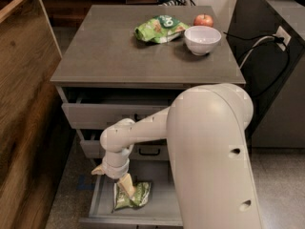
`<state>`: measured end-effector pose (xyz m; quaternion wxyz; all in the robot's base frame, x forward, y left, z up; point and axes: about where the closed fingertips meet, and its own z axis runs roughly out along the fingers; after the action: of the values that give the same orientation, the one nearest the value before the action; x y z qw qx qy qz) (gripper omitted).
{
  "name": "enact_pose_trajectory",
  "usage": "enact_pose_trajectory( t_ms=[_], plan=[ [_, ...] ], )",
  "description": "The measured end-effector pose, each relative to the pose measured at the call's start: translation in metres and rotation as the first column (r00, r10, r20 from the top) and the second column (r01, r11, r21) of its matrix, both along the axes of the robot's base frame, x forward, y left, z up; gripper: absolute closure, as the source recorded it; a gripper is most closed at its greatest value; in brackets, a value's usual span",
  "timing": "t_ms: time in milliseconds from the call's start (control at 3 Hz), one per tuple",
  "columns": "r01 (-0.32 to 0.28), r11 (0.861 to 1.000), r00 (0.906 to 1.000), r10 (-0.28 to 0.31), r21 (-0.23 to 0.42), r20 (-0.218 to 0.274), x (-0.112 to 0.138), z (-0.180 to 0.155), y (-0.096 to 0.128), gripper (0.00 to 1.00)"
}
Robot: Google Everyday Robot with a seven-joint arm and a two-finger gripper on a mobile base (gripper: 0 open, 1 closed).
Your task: Pick green jalapeno chip bag from bottom drawer and place on counter
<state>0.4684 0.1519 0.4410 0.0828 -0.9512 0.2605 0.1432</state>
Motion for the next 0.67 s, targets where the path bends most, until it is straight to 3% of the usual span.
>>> enact_pose_trajectory(
  t_ms=[333, 667],
  plan=[
    [0.029, 0.998, 0.9996, -0.028, -0.055, 0.005, -0.006, -0.012, -0.006, 0.00],
    [0.062, 0.986, 0.9980, -0.062, -0.155, 0.005, -0.023, -0.036, -0.024, 0.00]
  ],
)
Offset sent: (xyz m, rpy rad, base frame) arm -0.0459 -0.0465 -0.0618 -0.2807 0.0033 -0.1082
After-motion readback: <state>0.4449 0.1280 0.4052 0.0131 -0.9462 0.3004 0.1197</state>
